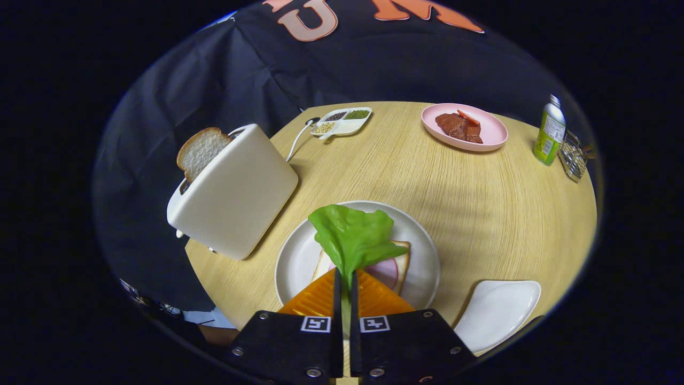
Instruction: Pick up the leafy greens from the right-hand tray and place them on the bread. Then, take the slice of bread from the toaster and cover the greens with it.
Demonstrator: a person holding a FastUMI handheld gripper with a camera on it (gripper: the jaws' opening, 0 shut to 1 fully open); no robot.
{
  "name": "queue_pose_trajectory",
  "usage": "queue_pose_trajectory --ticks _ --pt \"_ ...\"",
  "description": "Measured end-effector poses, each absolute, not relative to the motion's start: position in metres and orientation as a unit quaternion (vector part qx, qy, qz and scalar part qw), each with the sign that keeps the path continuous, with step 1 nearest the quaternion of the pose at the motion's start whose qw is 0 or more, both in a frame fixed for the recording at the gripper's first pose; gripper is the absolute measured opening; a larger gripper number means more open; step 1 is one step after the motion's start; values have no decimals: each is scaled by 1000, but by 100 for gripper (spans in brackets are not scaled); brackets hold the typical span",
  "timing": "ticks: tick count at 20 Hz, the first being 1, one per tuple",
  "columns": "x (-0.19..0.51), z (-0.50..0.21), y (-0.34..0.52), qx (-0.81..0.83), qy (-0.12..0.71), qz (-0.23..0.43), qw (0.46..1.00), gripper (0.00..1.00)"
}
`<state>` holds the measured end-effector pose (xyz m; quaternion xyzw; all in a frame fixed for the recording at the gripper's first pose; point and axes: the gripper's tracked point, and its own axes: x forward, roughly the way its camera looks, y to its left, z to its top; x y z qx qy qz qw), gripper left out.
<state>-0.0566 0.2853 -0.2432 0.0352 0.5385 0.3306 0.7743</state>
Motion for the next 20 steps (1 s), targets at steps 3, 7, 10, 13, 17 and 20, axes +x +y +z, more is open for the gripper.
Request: queue_pose_trajectory --ticks 3,7,10,13,17,20 --pt "-55 -246 292 49 547 327 769 13" --pt "-44 -247 286 25 533 317 784 23" --pt "-46 -247 287 3 527 319 787 39" --pt "-49 -240 290 -15 521 322 790 57" --pt "-39 -221 297 -31 497 313 809 76" --pt "-33 -199 309 -24 486 309 817 84"
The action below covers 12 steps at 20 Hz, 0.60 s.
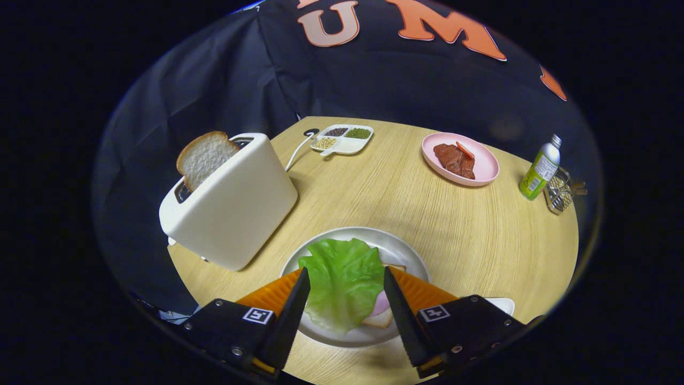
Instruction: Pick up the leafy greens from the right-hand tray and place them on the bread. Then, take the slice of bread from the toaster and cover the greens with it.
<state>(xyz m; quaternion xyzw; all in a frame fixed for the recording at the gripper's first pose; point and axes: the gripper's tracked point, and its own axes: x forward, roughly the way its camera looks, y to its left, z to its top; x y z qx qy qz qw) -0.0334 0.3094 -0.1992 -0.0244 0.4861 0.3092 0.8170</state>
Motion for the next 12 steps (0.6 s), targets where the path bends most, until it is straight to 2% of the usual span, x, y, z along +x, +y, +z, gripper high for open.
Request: queue_pose_trajectory --ticks 12 --pt "-21 -88 405 6 472 343 812 93"
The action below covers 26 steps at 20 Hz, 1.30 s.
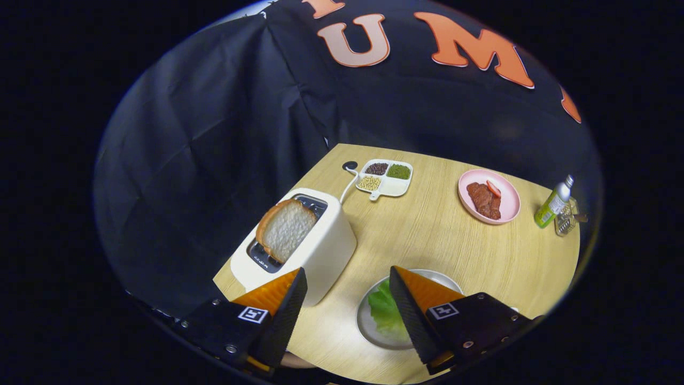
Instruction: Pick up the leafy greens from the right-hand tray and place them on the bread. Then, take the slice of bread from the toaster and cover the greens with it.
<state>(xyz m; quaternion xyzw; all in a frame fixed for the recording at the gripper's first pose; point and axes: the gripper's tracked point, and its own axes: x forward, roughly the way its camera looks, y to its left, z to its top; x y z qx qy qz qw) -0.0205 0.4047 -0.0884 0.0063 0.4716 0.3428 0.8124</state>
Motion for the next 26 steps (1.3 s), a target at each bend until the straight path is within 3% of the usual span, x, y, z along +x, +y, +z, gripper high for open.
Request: queue_pose_trajectory --ticks 7,15,19,23,26 --pt "-16 -59 461 4 478 358 802 93" --pt "-22 -83 505 -6 527 345 776 93" --pt "-24 -98 518 -7 556 333 762 87" --pt "-22 -114 520 -16 569 321 756 74" --pt "-22 -119 521 11 583 306 752 44"
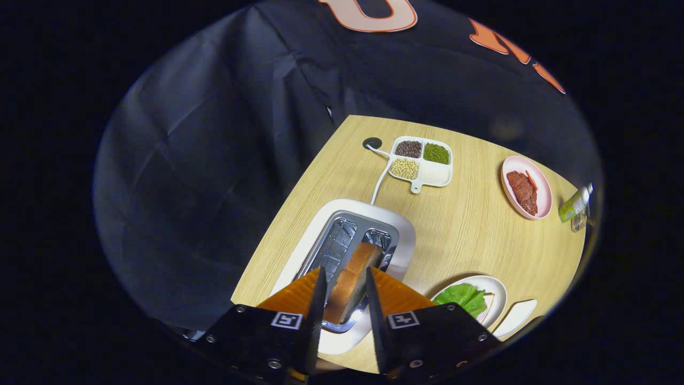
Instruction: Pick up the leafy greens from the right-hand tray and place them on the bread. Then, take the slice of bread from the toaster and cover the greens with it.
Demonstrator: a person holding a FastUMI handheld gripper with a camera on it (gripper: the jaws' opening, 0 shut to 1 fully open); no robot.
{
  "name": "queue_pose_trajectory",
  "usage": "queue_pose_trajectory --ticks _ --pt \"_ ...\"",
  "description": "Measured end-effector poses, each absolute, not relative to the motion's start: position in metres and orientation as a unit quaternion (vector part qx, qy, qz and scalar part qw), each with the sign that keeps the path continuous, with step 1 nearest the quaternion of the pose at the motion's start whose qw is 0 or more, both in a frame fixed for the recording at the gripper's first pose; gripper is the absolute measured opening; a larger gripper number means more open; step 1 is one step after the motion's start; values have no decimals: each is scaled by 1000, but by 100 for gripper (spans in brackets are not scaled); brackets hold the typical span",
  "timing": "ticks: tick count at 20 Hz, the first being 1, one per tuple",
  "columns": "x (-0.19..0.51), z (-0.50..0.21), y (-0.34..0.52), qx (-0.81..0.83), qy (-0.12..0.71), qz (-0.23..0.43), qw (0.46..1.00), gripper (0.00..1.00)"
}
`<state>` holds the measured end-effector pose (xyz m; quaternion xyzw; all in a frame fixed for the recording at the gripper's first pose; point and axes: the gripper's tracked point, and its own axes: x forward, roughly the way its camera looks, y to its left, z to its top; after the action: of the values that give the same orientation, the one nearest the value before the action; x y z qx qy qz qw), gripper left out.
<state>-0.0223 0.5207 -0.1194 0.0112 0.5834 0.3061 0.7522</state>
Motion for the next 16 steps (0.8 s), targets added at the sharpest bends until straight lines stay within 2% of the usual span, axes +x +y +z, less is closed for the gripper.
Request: queue_pose_trajectory --ticks 4,6,16 --pt "-14 -113 511 48 576 296 760 16" --pt "-9 -102 505 63 558 303 770 12" --pt "-14 -41 467 144 493 344 786 10"
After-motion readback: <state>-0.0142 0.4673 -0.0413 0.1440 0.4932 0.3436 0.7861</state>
